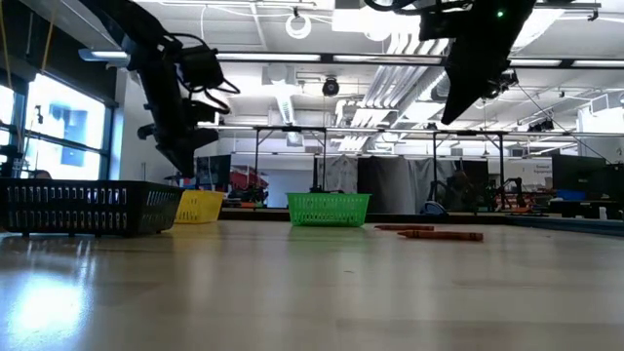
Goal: Sort crayons
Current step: Put the blue crayon into the yellow bin, then put the orange crayon into the black bin
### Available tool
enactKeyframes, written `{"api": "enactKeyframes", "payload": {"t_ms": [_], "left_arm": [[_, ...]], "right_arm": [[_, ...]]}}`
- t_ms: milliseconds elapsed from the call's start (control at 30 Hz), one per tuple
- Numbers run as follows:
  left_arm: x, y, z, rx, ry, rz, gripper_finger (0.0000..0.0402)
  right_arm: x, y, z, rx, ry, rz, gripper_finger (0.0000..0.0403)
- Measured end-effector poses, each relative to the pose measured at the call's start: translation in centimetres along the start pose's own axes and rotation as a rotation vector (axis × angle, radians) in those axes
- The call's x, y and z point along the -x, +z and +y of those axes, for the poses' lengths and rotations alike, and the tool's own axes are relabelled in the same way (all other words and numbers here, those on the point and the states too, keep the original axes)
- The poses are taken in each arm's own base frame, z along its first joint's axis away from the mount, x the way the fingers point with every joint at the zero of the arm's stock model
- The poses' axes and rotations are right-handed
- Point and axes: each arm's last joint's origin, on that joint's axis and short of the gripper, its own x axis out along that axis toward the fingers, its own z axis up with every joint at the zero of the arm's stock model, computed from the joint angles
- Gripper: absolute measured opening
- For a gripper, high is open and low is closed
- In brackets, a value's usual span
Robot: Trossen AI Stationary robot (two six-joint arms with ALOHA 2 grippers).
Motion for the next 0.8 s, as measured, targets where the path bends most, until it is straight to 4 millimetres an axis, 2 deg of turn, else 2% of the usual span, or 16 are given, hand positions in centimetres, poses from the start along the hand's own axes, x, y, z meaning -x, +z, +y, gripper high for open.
{"api": "enactKeyframes", "payload": {"t_ms": [133, 300, 600, 800], "left_arm": [[-1.0, 0.1, -0.4, 0.011, 0.011, 0.014, 0.0004], [-1.4, 0.5, -0.6, 0.031, 0.006, -0.019, 0.0031], [-1.3, 0.4, -0.7, -0.018, -0.006, -0.011, 0.0097], [-0.1, 1.0, -1.6, -0.053, -0.055, -0.056, 0.0116]], "right_arm": [[0.0, 0.2, -0.3, -0.011, -0.100, -0.058, 0.0146], [0.1, 0.3, -0.5, -0.070, -0.181, -0.114, 0.0146], [-0.1, 0.2, -0.4, -0.162, -0.116, -0.076, 0.0146], [-0.6, 0.5, -1.0, -0.190, -0.095, -0.035, 0.0146]]}}
